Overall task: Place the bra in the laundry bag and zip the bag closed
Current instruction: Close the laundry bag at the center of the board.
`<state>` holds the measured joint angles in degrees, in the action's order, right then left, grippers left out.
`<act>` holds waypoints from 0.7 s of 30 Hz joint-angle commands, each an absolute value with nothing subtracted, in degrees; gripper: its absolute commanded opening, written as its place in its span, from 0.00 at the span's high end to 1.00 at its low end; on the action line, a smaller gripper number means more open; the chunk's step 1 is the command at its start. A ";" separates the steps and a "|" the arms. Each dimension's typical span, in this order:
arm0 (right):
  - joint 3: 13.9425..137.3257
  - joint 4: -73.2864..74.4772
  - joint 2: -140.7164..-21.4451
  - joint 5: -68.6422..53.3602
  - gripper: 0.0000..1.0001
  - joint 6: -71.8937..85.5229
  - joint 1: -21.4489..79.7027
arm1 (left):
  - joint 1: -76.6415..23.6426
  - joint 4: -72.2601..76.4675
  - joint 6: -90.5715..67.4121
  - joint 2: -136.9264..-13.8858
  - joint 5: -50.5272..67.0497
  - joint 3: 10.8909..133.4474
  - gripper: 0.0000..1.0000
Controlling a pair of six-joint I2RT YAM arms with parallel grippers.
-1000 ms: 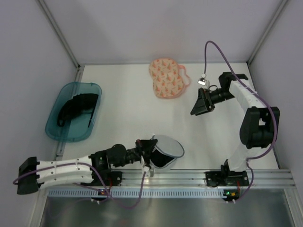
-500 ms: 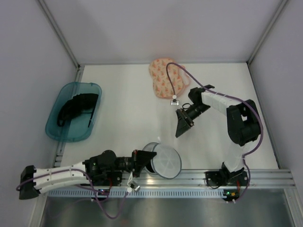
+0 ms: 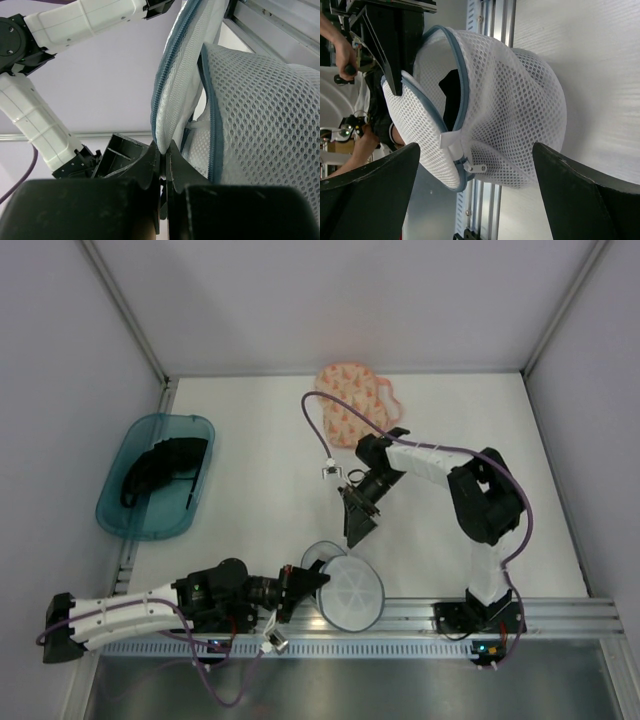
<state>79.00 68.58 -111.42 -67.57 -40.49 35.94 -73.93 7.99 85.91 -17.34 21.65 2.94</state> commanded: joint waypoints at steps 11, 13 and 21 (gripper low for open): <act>86.57 66.45 -116.19 -71.28 0.13 -43.87 41.22 | -74.09 4.75 83.94 -16.70 24.08 5.27 1.00; 86.92 64.26 -115.84 -70.76 0.19 -41.67 41.40 | -74.09 4.22 83.76 -16.70 24.17 5.54 1.00; 85.52 62.84 -114.43 -67.85 0.71 -41.13 42.98 | -74.09 3.60 83.23 -17.14 21.01 7.12 1.00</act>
<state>84.86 65.34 -116.68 -67.31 -40.01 41.54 -73.93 4.43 83.88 -17.34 20.99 4.32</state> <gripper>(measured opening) 0.349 0.045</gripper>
